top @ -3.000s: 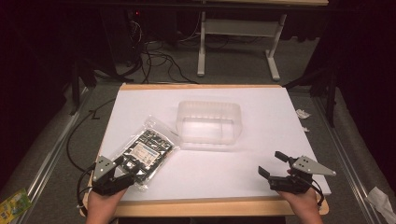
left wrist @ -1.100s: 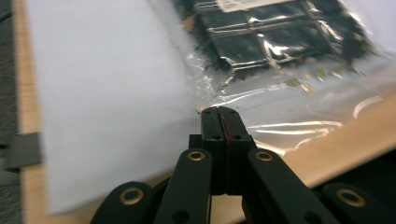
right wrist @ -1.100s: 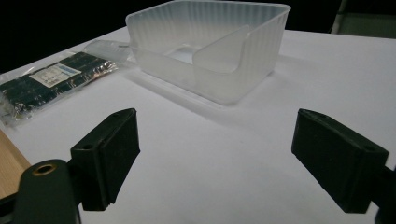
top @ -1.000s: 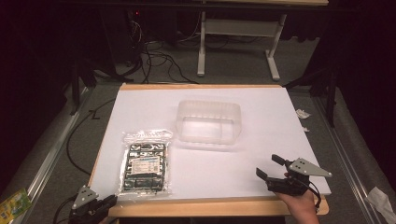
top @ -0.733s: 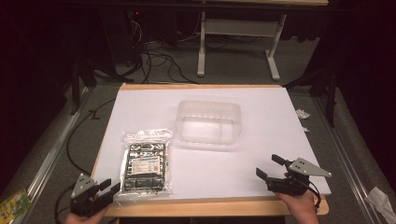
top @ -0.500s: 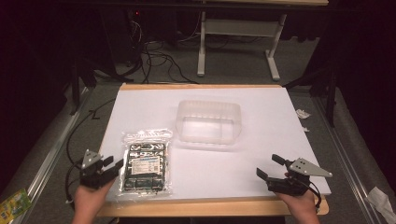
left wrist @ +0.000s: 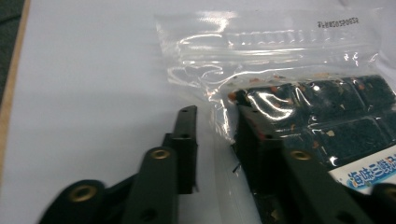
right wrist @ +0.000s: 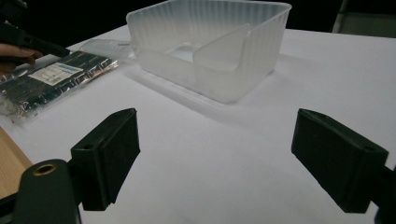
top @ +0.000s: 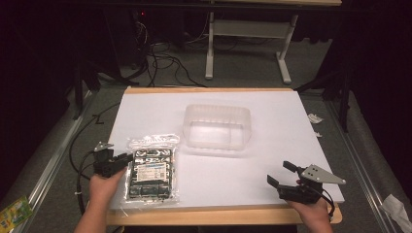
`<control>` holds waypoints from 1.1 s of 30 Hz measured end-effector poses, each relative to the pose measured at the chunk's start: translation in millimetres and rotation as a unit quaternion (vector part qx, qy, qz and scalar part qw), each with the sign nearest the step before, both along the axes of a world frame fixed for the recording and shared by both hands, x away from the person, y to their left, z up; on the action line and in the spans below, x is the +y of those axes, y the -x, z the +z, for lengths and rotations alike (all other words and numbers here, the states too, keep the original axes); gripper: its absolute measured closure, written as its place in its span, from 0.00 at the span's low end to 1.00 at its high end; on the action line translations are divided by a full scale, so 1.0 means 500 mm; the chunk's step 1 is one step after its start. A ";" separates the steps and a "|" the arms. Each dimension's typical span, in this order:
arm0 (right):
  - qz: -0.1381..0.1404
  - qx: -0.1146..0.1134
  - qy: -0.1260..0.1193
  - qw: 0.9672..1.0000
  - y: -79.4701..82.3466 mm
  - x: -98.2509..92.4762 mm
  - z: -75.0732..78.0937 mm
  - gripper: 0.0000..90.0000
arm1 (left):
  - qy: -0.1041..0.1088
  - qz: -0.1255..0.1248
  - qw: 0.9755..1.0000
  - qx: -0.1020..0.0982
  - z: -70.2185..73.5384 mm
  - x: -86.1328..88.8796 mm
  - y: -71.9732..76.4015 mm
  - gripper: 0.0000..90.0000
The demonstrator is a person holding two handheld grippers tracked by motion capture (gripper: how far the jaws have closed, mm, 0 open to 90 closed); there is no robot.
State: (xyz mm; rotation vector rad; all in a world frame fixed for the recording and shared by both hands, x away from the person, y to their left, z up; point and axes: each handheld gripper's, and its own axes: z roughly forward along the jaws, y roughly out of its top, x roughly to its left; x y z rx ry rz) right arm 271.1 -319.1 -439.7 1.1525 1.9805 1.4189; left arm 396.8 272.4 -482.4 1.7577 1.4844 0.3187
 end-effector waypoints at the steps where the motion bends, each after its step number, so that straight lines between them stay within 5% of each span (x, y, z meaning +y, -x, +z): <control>1: 0.001 0.000 0.002 1.000 -0.001 0.002 -0.001 0.17 | 0.014 -0.004 1.000 0.005 -0.001 0.004 0.004 0.84; 7: 0.002 0.004 0.003 1.000 -0.004 0.004 -0.004 0.17 | 0.004 -0.014 1.000 -0.008 -0.001 0.006 0.013 1.00; 13: 0.002 0.006 0.003 1.000 -0.002 0.005 -0.006 0.17 | -0.032 -0.022 0.998 -0.042 0.006 -0.009 0.033 1.00; 20: 0.003 0.007 0.005 1.000 -0.003 0.007 -0.007 0.17 | -0.036 -0.019 0.996 -0.076 0.018 -0.004 0.057 1.00; 28: 0.017 0.006 0.001 1.000 -0.009 0.033 -0.009 0.17 | -0.053 -0.020 0.990 -0.131 0.055 -0.007 0.096 1.00; 33: 0.045 0.010 -0.001 0.999 -0.027 0.088 -0.008 0.18 | -0.060 -0.022 0.983 -0.171 0.081 -0.011 0.127 1.00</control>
